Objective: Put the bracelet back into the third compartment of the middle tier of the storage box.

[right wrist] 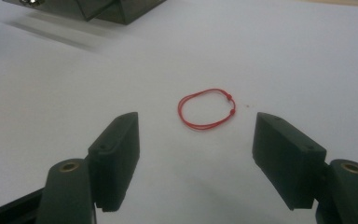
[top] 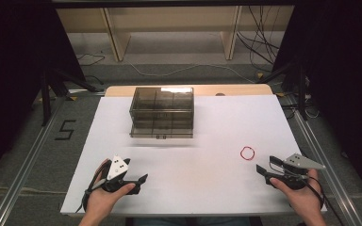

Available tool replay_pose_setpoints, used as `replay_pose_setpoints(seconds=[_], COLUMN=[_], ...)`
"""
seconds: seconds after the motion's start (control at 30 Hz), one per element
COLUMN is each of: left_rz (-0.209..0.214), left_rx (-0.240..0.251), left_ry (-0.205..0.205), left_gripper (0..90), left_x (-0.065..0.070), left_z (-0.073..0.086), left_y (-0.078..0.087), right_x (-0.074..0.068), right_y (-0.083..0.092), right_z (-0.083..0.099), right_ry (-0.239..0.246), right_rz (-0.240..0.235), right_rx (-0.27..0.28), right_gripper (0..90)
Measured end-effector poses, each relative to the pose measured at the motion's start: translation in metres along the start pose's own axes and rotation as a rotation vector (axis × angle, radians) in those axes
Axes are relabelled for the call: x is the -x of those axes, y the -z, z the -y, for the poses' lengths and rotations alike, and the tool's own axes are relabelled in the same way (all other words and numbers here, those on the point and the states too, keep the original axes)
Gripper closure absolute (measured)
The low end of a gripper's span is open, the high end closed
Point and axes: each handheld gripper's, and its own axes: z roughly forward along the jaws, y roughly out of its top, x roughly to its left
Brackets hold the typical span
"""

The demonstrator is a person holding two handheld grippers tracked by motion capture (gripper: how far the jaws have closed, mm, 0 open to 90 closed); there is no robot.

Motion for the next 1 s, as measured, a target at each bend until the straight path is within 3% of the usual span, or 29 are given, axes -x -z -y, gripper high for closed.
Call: replay_pose_setpoints(seconds=[0.27, 0.53, 0.73, 1.0], left_rz=[0.007, 0.001, 0.001, 0.004], left_rx=[-0.006, -0.002, -0.008, -0.007], left_ry=[-0.008, 0.001, 0.001, -0.001], left_gripper=[16.5, 16.6, 16.7, 16.9], left_x=[0.001, 0.001, 0.000, 0.000], left_z=[0.001, 0.001, 0.001, 0.001], left_y=[-0.001, -0.002, -0.003, -0.004], right_x=[0.000, 0.006, 0.010, 0.015], right_y=[-0.001, -0.008, -0.019, -0.043], right_z=[-0.003, -0.013, -0.019, -0.030], right_ry=[-0.005, 0.002, 0.021, 0.018], right_rz=[0.030, 0.058, 0.051, 0.066], right_rx=[-0.030, -0.079, -0.110, -0.154], right_gripper=[38.2, 49.6, 59.6, 62.0])
